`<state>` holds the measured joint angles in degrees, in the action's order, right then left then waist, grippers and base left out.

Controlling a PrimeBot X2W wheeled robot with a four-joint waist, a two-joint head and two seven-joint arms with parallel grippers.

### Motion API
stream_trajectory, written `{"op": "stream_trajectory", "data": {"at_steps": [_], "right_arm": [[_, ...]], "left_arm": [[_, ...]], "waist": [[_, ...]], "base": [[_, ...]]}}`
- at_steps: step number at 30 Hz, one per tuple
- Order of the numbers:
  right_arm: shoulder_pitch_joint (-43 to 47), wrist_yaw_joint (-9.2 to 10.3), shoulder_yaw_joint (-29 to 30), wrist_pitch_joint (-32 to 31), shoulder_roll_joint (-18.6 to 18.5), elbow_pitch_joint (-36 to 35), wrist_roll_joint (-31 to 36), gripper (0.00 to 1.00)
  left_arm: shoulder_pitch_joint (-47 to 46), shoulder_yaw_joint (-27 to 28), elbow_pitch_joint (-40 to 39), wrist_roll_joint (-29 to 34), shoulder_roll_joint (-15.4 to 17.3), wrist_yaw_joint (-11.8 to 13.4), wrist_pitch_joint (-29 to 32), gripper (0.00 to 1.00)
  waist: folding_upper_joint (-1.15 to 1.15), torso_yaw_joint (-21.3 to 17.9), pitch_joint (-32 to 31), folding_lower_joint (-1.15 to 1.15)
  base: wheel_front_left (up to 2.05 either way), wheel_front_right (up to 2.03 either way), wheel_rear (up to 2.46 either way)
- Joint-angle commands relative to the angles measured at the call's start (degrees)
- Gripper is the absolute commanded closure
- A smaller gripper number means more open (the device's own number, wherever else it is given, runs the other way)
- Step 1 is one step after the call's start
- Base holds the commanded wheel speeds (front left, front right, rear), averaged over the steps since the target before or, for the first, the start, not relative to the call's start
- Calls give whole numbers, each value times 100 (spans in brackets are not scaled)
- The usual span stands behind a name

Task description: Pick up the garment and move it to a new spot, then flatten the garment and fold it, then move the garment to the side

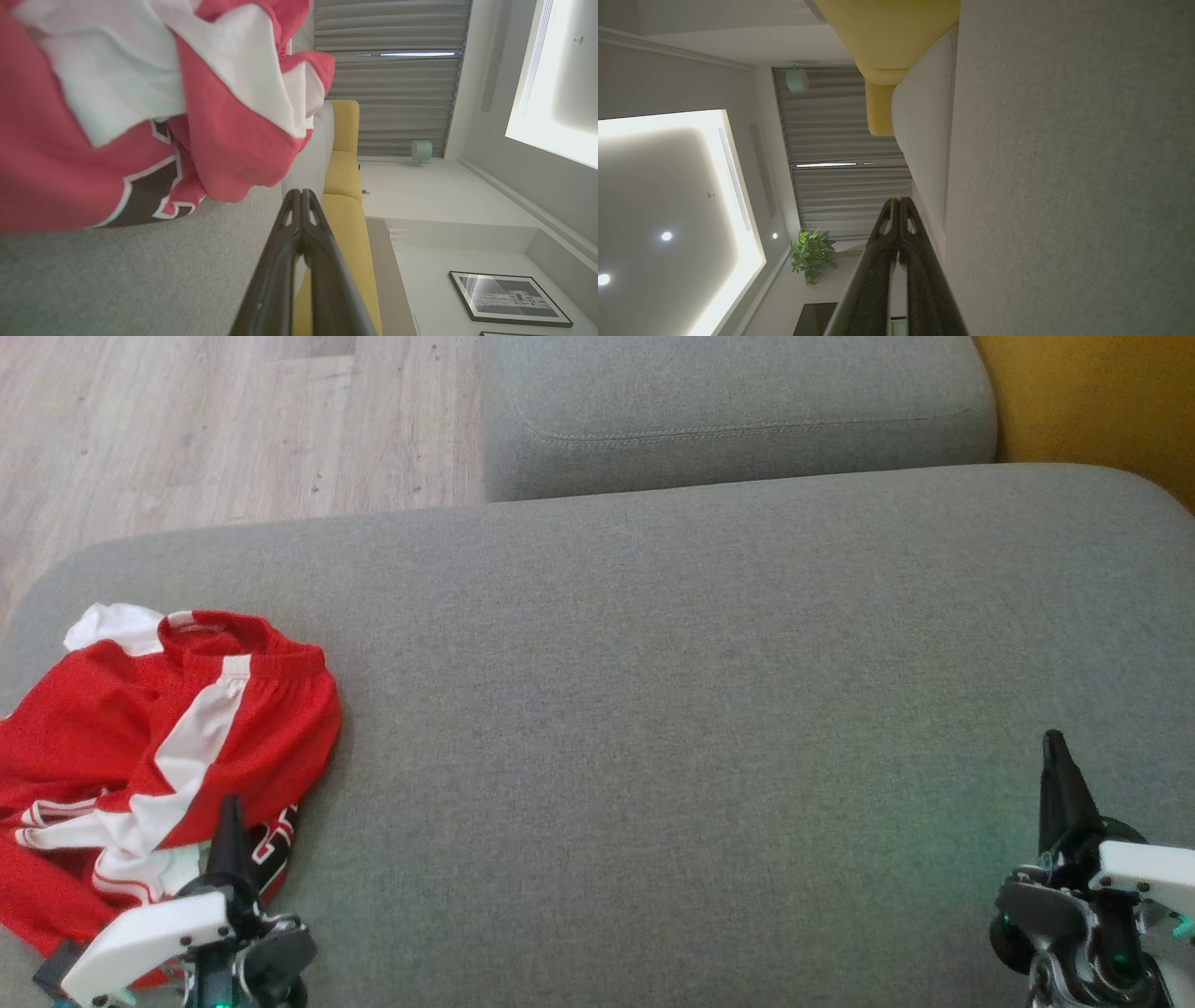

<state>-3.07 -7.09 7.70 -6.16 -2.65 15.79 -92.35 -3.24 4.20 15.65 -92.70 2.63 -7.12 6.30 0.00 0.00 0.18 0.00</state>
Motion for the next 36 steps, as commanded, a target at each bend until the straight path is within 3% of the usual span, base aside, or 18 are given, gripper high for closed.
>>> {"op": "stream_trajectory", "data": {"at_steps": [1, 4, 5, 8, 18, 36], "right_arm": [[-311, -40, -119, -32, -22, -177, 17, 100], [-1, 0, -1, 0, 0, -1, 0, 100], [12, 0, -6, 1, 2, 36, -1, 0], [158, 5, -20, 5, 17, 307, 1, 0], [167, 1, -237, 210, 11, 210, 419, 0], [279, -5, -451, 514, 8, -134, 2108, 0]], "left_arm": [[-295, 231, -162, 52, 25, -36, 18, 100], [-1, 0, -1, 0, 0, 0, 0, 100], [7, -14, 43, -3, 1, 5, -3, 0], [147, -49, 304, -1, -13, 8, -6, 0], [196, -142, 165, 320, -9, 25, -211, 0], [268, -490, -238, 2089, -4, 373, -517, 0]], "waist": [[0, 0, 0, 0], [0, 0, 0, 0], [0, 0, 0, 0], [0, 0, 0, 0], [0, 14, -63, 0], [0, 65, -152, 0]], "base": [[0, 0, 0], [0, 0, 0], [0, 0, 0], [0, 0, 0], [0, 0, 0], [0, 0, 0]]}}
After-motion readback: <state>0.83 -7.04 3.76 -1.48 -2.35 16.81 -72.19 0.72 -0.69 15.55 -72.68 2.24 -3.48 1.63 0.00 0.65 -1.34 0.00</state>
